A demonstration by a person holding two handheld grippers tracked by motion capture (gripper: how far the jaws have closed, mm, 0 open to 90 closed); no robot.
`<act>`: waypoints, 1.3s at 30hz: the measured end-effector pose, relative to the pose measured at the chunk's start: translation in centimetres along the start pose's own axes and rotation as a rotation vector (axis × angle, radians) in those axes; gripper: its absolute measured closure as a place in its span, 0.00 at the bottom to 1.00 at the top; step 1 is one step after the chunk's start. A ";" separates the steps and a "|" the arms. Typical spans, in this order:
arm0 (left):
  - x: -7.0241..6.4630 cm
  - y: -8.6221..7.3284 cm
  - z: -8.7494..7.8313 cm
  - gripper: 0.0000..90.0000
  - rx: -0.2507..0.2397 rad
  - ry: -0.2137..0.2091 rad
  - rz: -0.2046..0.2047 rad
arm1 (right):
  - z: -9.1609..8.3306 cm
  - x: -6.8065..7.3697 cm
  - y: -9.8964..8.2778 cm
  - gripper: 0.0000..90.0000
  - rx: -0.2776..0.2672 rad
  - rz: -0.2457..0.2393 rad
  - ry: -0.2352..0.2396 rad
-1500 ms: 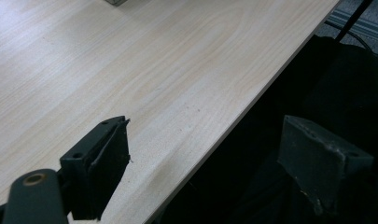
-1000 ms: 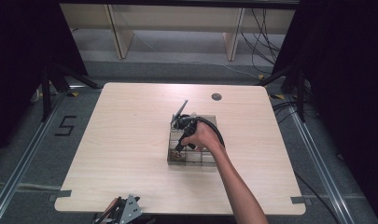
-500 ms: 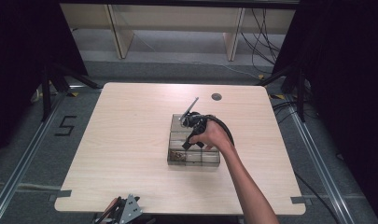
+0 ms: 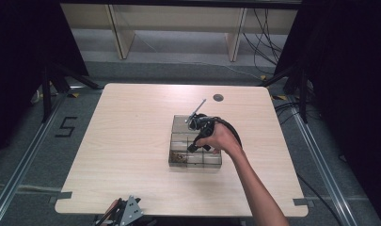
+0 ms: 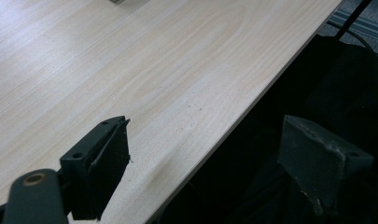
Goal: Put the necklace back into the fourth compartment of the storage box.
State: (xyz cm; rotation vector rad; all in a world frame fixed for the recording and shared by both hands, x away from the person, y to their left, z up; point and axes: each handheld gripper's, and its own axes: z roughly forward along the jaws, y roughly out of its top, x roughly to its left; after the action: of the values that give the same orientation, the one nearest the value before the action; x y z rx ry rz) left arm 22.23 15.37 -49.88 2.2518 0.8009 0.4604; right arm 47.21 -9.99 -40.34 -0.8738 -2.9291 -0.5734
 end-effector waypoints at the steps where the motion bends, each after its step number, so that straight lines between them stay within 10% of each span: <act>1: 0.0 0.0 0.0 0.17 -0.002 0.000 -0.001 | -0.1 0.0 -0.1 0.46 -0.001 -0.004 -0.010; 39: 0.0 -0.1 0.3 0.17 -0.005 0.013 -0.021 | -3.2 0.8 -5.3 0.41 -0.119 0.016 -0.007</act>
State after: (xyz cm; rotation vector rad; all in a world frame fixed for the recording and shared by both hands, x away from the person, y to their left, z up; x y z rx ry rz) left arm 22.38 15.31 -50.13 2.2357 0.8275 0.4672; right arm 43.42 -14.81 -39.05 -0.9114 -2.9165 -0.7517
